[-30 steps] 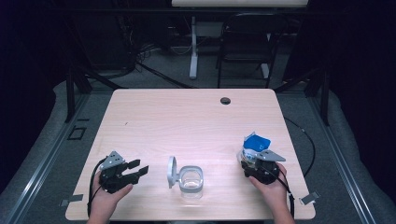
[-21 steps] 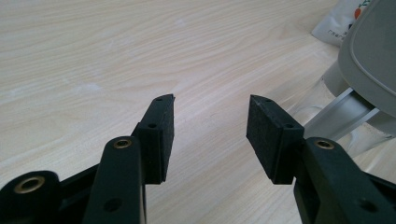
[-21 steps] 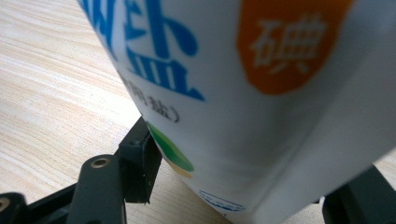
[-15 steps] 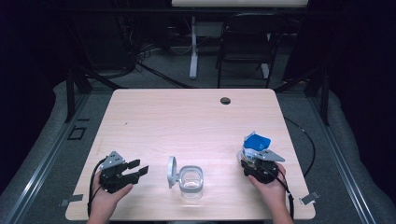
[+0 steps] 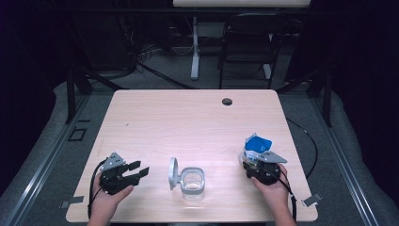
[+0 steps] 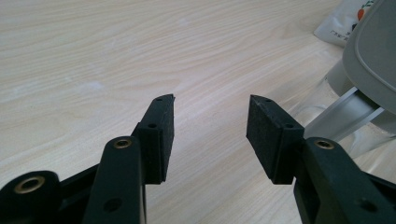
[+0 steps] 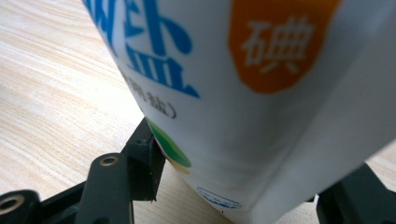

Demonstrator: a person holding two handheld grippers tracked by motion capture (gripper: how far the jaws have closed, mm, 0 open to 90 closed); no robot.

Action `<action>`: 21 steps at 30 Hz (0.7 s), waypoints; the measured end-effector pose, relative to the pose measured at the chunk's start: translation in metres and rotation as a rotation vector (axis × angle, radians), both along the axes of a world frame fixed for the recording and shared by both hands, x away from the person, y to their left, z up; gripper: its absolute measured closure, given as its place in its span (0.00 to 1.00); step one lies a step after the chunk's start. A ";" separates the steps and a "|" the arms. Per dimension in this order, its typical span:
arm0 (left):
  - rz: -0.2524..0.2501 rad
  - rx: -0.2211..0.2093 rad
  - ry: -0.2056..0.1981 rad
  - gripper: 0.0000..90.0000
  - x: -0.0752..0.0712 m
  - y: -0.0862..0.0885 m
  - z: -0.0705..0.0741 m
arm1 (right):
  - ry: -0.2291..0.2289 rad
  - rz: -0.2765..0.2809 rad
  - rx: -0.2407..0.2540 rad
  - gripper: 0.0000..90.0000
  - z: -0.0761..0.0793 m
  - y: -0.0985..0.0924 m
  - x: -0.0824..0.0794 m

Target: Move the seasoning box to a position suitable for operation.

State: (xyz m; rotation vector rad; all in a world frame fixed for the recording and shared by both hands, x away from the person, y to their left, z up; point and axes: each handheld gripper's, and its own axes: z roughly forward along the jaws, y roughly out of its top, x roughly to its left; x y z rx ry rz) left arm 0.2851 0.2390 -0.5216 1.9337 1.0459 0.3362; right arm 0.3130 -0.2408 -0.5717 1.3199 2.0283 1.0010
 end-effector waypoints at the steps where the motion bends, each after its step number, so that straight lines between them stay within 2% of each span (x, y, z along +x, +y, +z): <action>1: 0.002 -0.001 0.001 0.58 0.000 0.000 0.000 | 0.001 0.000 0.001 0.46 0.000 0.000 0.000; 5: 0.004 -0.002 -0.001 0.58 0.000 0.000 0.000 | 0.006 -0.002 -0.009 0.46 0.001 -0.001 0.000; 6: 0.004 -0.002 0.001 0.58 0.000 0.000 0.000 | 0.002 0.001 0.009 0.46 0.000 -0.001 0.001; 13: 0.004 0.000 0.001 0.58 0.000 0.001 0.000 | 0.007 0.002 0.012 0.46 0.001 -0.002 0.001; 14: 0.004 0.000 0.002 0.58 0.000 0.001 0.000 | 0.022 0.010 -0.022 0.46 0.003 -0.004 0.001; 17: 0.004 0.001 0.001 0.58 0.000 0.001 0.000 | 0.022 0.014 -0.023 0.47 0.003 -0.004 0.001; 19: 0.005 0.000 0.002 0.58 0.000 0.001 0.000 | 0.020 0.014 -0.021 0.47 0.003 -0.004 0.001; 20: 0.006 0.000 0.000 0.58 0.000 0.001 0.000 | 0.005 0.011 0.012 0.47 0.001 -0.003 0.001; 21: 0.006 0.000 0.000 0.58 0.000 0.001 0.000 | 0.005 0.011 0.012 0.47 0.001 -0.003 0.001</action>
